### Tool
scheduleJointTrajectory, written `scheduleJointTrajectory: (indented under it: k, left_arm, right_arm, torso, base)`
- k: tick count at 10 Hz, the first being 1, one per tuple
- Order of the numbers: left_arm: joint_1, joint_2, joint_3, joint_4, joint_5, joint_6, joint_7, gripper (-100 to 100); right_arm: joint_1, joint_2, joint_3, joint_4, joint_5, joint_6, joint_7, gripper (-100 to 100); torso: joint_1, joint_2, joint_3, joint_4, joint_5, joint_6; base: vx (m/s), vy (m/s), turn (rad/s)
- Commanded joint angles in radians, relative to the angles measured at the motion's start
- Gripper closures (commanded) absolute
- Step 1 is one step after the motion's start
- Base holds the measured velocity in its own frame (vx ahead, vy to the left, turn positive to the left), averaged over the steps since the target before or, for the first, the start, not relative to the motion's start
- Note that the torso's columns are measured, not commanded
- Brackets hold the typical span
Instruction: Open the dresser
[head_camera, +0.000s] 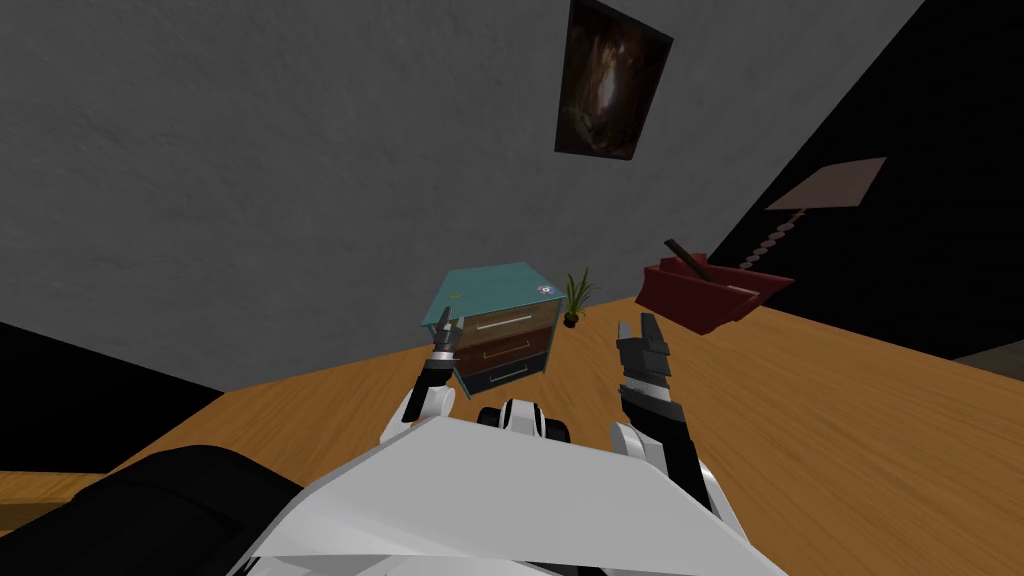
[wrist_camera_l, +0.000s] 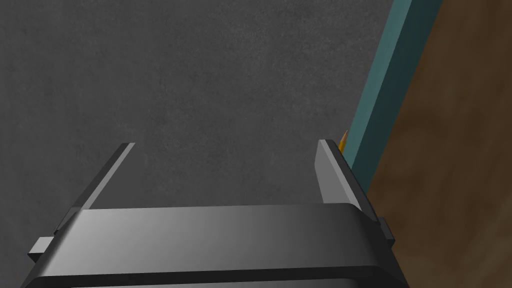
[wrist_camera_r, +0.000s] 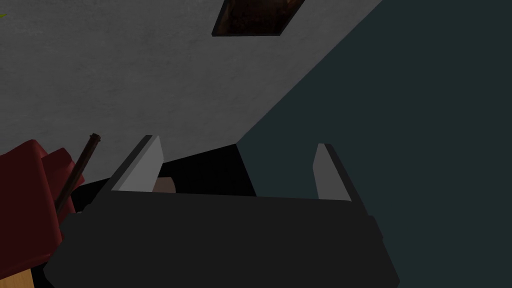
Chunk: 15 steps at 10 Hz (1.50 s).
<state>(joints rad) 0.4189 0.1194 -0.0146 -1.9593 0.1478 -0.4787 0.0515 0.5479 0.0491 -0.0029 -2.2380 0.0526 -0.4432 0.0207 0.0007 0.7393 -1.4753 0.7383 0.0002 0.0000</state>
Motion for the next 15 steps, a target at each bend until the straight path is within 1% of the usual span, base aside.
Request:
scheduleJointTrajectory:
  k: [1,11,15]
  left_arm:
    - [-0.008,-0.005,0.012,0.063,0.014,-0.017,0.013,-100]
    - [-0.028,0.015,0.045,0.239,0.054,-0.066,0.049,-100]
    - [-0.039,0.003,0.061,0.326,0.072,-0.090,0.066,-100]
  right_arm:
    - [0.000,0.000,0.000,0.000,0.000,0.000,0.000,0]
    - [0.000,0.000,0.000,0.000,0.000,0.000,0.000,0]
    - [0.000,0.000,0.000,0.000,0.000,0.000,0.000,0]
  torso:
    - [0.000,0.000,0.000,0.000,0.000,0.000]
    - [-0.001,-0.002,-0.001,0.000,0.000,0.000]
    - [-0.001,-0.001,-0.001,0.000,0.000,0.000]
  base:
    - [0.038,-0.088,0.063]
    - [0.037,-0.062,0.043]
    - [0.037,-0.064,0.048]
